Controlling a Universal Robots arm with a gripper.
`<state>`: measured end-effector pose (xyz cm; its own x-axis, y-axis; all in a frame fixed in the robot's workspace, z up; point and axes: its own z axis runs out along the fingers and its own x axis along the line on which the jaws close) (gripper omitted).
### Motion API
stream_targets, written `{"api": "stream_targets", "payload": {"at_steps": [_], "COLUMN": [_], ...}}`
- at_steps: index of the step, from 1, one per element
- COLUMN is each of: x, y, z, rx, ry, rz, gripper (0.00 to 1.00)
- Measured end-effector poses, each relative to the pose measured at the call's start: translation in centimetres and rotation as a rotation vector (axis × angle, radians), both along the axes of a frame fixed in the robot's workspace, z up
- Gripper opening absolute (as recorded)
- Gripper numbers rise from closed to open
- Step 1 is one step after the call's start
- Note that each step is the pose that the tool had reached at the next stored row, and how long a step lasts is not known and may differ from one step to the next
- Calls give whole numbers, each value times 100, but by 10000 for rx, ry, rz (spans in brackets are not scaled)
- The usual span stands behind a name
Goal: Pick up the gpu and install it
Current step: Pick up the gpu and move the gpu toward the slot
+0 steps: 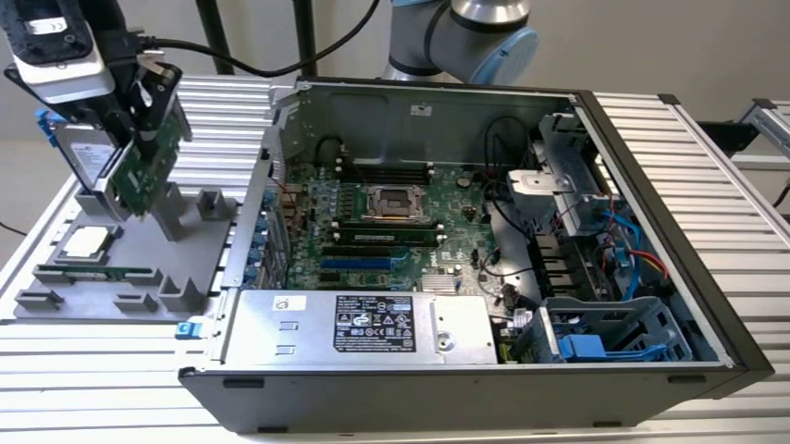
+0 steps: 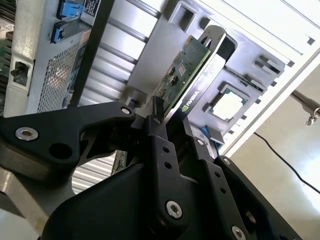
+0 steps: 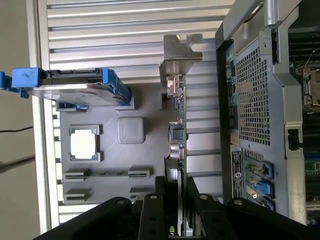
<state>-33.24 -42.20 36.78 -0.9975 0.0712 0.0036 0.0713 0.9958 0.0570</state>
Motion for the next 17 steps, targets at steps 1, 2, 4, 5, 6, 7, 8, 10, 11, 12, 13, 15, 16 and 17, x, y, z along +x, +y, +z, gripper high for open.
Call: {"api": "stream_targets", "payload": {"at_steps": [1, 2, 4, 5, 6, 7, 8, 10, 11, 12, 13, 15, 16, 17], "x": [0, 0, 0, 0, 0, 0, 0, 0, 0, 0, 0, 0, 0, 0], "y": [0, 0, 0, 0, 0, 0, 0, 0, 0, 0, 0, 0, 0, 0], "z": [14, 27, 55, 68, 81, 95, 108, 134, 146, 158, 171, 199, 211, 224], "rx": [0, 0, 0, -1, 0, 0, -1, 0, 0, 0, 0, -1, -1, -1], "ry": [0, 1, 1, 1, 0, 0, 1, 1, 0, 0, 0, 1, 1, 1], "rz": [0, 0, 0, 0, 0, 0, 0, 0, 0, 0, 0, 0, 0, 0], "gripper": [0, 0, 0, 0, 0, 0, 0, 0, 0, 0, 0, 0, 0, 0]}}
